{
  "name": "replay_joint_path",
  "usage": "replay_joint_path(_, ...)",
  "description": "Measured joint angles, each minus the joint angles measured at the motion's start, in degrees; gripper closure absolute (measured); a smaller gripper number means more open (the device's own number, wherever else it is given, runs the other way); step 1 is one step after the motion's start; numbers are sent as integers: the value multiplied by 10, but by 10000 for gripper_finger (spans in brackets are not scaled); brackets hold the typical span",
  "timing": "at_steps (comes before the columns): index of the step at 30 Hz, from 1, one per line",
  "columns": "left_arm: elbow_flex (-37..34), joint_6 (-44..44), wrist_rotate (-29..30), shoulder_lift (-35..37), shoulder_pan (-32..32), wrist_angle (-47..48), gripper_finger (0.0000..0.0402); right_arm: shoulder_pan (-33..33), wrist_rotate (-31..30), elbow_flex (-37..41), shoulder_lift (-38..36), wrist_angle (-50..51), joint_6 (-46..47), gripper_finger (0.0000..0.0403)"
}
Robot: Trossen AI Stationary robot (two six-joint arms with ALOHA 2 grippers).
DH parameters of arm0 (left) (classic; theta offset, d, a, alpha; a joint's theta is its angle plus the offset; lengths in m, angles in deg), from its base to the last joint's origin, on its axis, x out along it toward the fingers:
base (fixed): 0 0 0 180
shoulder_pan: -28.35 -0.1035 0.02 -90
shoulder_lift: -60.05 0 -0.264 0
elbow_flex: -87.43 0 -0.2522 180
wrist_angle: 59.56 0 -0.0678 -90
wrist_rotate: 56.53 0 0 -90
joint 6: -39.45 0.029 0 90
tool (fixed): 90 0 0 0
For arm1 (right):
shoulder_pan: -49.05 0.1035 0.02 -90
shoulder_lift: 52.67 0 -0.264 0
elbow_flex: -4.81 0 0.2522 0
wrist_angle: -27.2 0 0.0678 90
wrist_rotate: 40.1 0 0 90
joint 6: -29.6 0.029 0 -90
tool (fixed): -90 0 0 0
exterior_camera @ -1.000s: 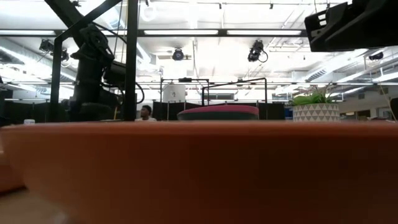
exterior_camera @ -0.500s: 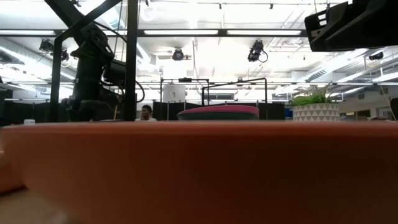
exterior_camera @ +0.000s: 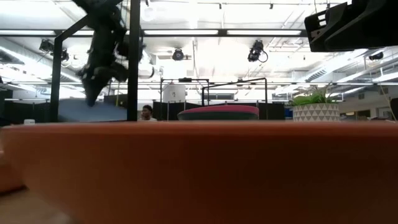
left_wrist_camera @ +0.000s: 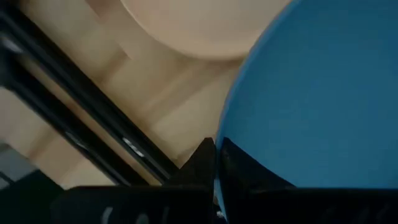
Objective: Place and stack plates onto a shelf
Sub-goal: Stack the blue plate on top of the pink plate on the shelf
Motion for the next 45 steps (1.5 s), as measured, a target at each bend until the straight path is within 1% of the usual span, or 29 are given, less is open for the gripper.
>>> replay_joint_path(5,105,2,1,0,0,30,389,0,-1,0,0,9,9,312)
replay_joint_path(8,158,1,-21,0,5,33,389,0,-2,0,0,30,23,312)
replay_joint_path(11,191,-4,-44,1,23,13,389,0,-14,0,0,53,40,312)
replay_joint_path(15,196,-25,-83,0,67,-61,389,0,-38,0,0,65,52,312)
replay_joint_path(18,195,-67,-94,-10,98,-113,389,0,-43,0,0,59,51,312)
replay_joint_path(21,195,-132,-97,-36,121,-149,389,0,-43,0,0,51,51,312)
replay_joint_path(24,195,-210,-116,-78,137,-159,389,0,-43,0,0,51,51,312)
replay_joint_path(26,195,-238,-143,-111,144,-163,388,0,-43,0,0,51,51,312)
replay_joint_path(30,195,-258,-191,-168,148,-176,388,0,-43,0,0,51,48,312)
replay_joint_path(34,195,-265,-201,-201,145,-219,387,0,-43,0,0,51,47,312)
replay_joint_path(37,196,-265,-213,-212,139,-235,387,0,-43,0,0,51,47,312)
replay_joint_path(45,196,-260,-214,-214,138,-257,386,0,-43,0,0,50,47,312)
